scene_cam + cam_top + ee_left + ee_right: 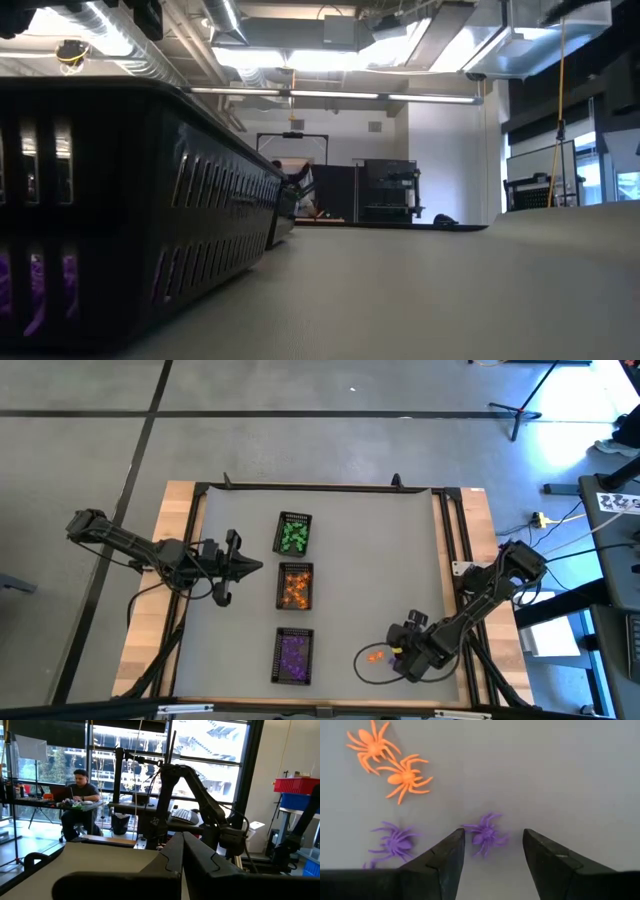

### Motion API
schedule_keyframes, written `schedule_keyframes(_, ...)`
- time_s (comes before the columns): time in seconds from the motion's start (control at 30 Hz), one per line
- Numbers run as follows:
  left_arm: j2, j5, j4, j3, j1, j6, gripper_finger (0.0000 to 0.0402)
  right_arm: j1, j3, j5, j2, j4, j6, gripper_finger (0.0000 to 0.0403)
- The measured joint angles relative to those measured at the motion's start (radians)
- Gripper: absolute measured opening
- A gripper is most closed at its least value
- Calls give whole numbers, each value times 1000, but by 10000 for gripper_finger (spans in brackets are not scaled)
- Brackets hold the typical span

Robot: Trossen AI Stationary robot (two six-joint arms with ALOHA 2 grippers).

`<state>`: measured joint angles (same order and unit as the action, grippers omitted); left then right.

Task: Sort Halloween decoration
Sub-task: Put the violet spider toy into the bottom black bin

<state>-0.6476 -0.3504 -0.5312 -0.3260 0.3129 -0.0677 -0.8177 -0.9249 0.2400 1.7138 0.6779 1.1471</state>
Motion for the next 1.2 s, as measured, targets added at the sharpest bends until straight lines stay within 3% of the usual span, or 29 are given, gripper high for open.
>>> schedule_keyframes(0.17, 0, 0, 0, 0, 0, 0, 0, 0, -2, -9, 9, -2, -16, 181)
schedule_keyframes(0.43, 0, 0, 0, 0, 0, 0, 0, 0, 2, -16, -12, 4, -52, 76)
schedule_keyframes(0.6, 0, 0, 4, 0, 0, 0, 0, 0, 5, 4, -53, 13, -56, 36)
schedule_keyframes(0.9, 0, 0, 7, 0, 0, 0, 0, 45, 4, 77, -114, -13, -119, 2)
schedule_keyframes(1.2, 0, 0, 7, 0, 0, 0, 0, 174, 3, 40, -117, -256, -366, 1)
